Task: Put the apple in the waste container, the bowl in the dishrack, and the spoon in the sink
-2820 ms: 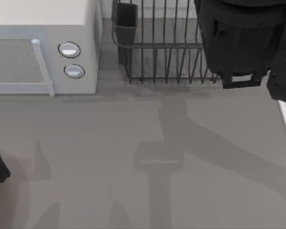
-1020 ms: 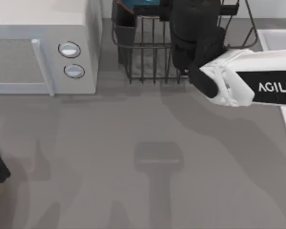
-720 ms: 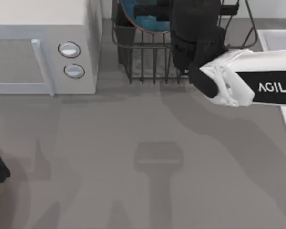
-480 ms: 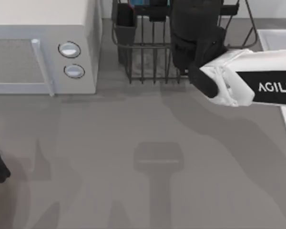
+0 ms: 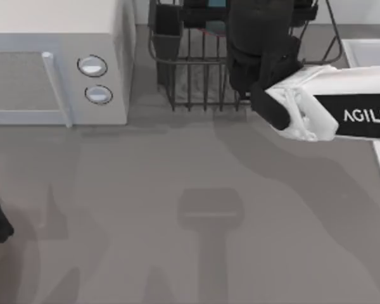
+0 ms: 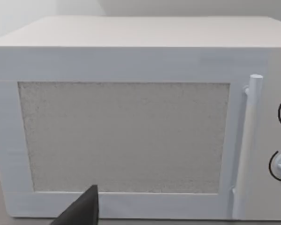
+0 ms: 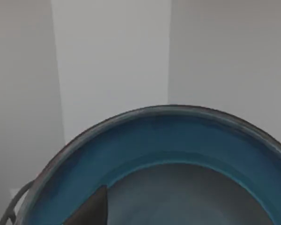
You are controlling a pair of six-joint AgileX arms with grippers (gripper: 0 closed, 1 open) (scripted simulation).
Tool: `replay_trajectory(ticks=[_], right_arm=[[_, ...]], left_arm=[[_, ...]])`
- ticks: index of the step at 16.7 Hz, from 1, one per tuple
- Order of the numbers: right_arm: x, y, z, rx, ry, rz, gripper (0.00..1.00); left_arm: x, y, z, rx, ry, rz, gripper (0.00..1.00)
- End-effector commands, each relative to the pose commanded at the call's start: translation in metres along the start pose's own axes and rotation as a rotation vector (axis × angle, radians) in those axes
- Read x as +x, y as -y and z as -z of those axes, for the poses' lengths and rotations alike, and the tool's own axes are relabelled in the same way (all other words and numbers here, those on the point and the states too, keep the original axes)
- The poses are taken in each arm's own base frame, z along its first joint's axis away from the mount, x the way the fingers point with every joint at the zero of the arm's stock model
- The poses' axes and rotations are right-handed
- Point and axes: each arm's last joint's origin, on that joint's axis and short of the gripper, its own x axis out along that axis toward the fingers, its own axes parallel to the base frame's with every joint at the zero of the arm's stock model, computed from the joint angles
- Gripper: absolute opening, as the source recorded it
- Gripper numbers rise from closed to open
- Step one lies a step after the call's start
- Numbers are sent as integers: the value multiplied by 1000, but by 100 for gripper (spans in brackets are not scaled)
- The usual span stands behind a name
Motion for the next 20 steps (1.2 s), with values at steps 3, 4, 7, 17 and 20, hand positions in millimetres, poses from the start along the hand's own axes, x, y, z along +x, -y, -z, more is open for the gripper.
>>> replay_trajectory(ticks=[3,4,7,17,20], right_arm=[[-1,-1,0,0,0,-2,100],[-1,-1,0,0,0,-2,100],[-5,17,-6,-5,-12,-22,100],[-141,187,-46,0,-54,-128,100],[-202,226,-32,12,-15,-124,100]], left_arm=[[0,0,0,0,0,0,100],[0,0,0,0,0,0,100],[0,0,0,0,0,0,100],[0,0,0,0,0,0,100],[0,0,0,0,0,0,100]])
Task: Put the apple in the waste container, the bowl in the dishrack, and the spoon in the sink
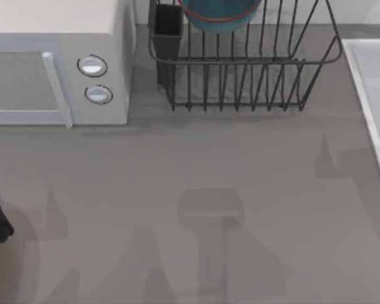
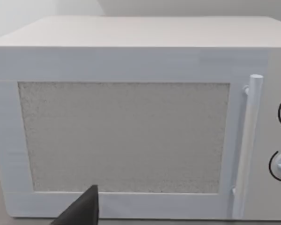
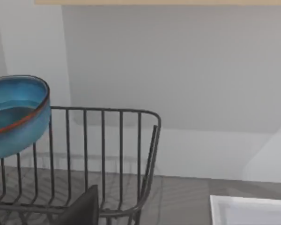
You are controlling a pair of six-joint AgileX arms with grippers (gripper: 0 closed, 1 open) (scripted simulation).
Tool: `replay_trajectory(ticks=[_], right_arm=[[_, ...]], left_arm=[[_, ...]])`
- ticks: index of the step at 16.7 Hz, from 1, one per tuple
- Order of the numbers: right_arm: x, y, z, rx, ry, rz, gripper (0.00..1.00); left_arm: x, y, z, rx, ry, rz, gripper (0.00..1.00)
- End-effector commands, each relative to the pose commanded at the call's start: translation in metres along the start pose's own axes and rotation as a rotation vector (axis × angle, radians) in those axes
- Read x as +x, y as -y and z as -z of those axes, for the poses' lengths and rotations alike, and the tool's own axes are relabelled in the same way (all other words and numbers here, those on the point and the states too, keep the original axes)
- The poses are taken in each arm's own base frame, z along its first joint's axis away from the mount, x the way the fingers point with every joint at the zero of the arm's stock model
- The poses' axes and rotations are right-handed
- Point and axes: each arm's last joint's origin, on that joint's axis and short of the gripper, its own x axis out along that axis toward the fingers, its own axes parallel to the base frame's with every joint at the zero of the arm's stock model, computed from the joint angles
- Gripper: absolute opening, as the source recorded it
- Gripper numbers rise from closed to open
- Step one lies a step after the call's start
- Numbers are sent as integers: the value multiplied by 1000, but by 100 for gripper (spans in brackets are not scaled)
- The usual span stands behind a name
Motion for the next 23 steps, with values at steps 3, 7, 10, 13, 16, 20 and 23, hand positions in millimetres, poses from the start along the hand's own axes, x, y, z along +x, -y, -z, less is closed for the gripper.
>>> replay_trajectory(ticks=[3,7,10,13,16,20,23], right_arm=[[-44,17,32,-1,26,24,100],[-69,28,73,-7,22,75,100],[-74,32,89,-11,16,106,100],[-75,32,91,-12,15,114,100],[-75,32,91,-12,16,111,100],[-74,33,88,-67,-36,118,100],[-71,36,81,-193,-159,128,100]], left_arm=[[0,0,0,0,0,0,100],[0,0,0,0,0,0,100],[0,0,0,0,0,0,100],[0,0,0,0,0,0,100],[0,0,0,0,0,0,100],[0,0,0,0,0,0,100],[0,0,0,0,0,0,100]])
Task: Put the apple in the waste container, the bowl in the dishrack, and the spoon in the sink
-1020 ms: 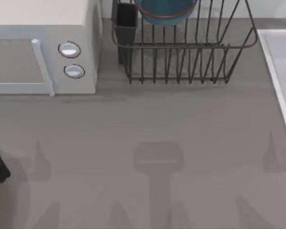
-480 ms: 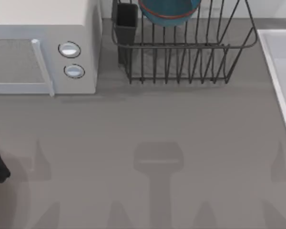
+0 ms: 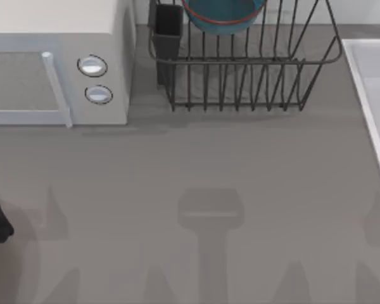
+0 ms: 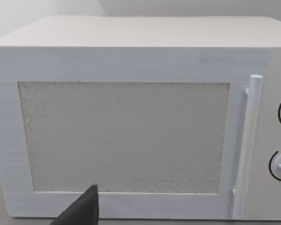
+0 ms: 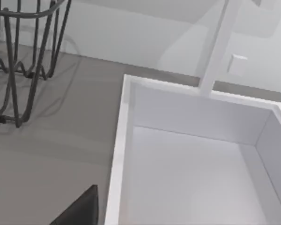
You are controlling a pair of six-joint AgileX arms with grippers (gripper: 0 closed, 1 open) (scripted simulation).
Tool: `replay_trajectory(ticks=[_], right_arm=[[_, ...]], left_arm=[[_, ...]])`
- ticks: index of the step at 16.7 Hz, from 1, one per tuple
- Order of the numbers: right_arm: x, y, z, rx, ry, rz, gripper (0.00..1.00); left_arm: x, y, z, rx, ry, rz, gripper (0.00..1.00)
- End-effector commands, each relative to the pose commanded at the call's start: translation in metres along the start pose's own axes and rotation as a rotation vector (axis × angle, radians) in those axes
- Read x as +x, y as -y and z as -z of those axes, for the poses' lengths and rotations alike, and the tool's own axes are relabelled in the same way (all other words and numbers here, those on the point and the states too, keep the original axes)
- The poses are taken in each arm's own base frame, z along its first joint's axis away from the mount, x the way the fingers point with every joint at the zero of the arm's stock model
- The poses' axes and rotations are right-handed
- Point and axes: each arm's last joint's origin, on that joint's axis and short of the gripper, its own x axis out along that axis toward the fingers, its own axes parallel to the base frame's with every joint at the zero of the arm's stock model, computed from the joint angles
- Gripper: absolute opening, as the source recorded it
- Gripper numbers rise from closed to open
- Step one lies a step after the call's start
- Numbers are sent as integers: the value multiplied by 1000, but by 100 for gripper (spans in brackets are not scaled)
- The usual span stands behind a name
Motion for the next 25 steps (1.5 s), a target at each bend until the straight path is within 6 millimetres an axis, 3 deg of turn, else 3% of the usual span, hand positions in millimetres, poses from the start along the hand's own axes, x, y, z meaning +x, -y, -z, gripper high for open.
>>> replay_trajectory(ticks=[7,14,20,25], right_arm=[[19,16,-22,-469,-428,-107,100],[55,40,-35,-890,-810,-505,100],[87,59,-32,-1079,-943,-926,100],[103,70,-28,-1132,-952,-1149,100]], left_arm=[[0,0,0,0,0,0,100],[0,0,0,0,0,0,100],[0,0,0,0,0,0,100],[0,0,0,0,0,0,100]])
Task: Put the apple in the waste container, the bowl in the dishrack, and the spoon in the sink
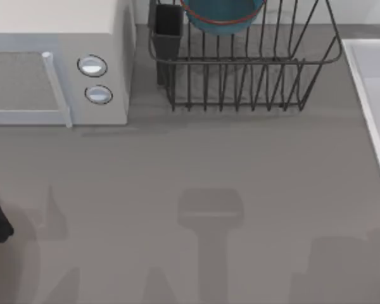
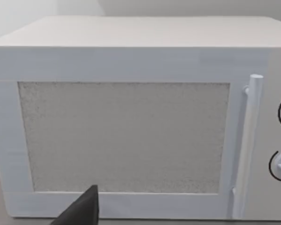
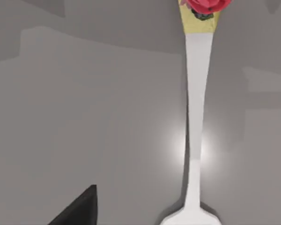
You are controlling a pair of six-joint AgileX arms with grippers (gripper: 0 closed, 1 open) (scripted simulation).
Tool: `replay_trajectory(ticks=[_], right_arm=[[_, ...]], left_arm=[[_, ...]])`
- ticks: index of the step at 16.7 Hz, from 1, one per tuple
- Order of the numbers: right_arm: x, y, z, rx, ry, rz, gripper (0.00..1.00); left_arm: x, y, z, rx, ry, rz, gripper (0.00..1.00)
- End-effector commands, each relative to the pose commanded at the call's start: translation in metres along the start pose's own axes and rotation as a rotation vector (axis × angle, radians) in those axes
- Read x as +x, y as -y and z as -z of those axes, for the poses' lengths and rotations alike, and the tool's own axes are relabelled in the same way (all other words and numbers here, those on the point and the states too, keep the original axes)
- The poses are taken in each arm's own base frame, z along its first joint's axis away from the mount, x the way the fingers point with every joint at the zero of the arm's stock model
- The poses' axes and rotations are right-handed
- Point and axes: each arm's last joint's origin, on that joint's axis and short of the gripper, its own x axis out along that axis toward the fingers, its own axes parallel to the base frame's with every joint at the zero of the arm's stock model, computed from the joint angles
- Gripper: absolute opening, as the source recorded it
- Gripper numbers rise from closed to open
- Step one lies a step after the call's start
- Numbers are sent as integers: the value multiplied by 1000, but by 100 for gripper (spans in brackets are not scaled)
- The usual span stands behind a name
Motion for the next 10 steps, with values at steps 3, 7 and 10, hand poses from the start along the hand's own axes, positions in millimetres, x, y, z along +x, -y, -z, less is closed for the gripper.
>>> replay_trajectory(ticks=[3,7,10], right_arm=[[1,2,2,-21,6,-20,100],[1,2,1,-24,6,-18,100],[11,3,1,-22,7,-23,100]], left_arm=[[0,0,0,0,0,0,100],[0,0,0,0,0,0,100],[0,0,0,0,0,0,100]])
